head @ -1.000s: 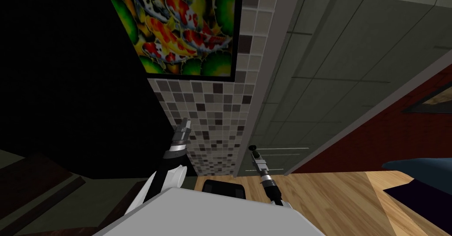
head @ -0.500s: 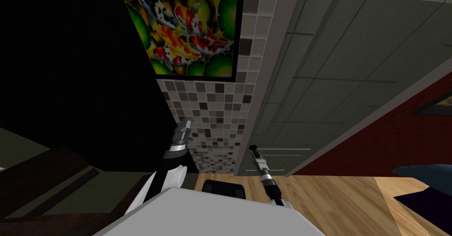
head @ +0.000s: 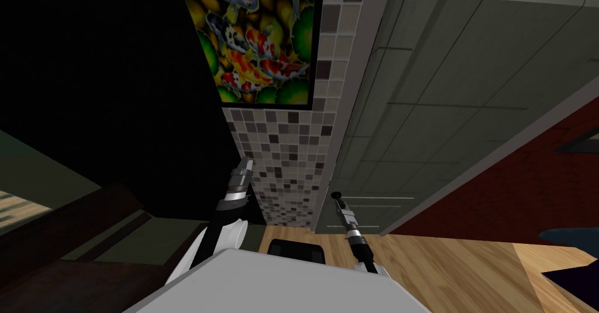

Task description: Pull the door open

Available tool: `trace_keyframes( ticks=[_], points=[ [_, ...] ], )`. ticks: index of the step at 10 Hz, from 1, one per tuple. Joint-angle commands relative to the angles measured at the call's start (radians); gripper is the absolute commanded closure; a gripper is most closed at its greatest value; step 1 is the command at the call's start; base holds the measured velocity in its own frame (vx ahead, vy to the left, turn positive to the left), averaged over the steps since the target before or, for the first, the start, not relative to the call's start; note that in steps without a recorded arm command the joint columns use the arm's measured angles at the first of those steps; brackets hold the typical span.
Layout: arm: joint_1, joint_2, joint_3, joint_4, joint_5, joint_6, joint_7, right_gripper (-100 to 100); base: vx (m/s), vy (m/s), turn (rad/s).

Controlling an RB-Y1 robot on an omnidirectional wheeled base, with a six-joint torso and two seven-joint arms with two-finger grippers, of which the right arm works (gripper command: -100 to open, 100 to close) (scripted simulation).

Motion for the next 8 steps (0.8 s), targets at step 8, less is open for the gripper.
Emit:
trace_keyframes(
  ticks=[8],
  points=[
    [-0.023, 0.012, 0.015, 0.028, -0.078, -0.002, -0.227, 100, -0.063, -0.006, 0.093]
  ],
)
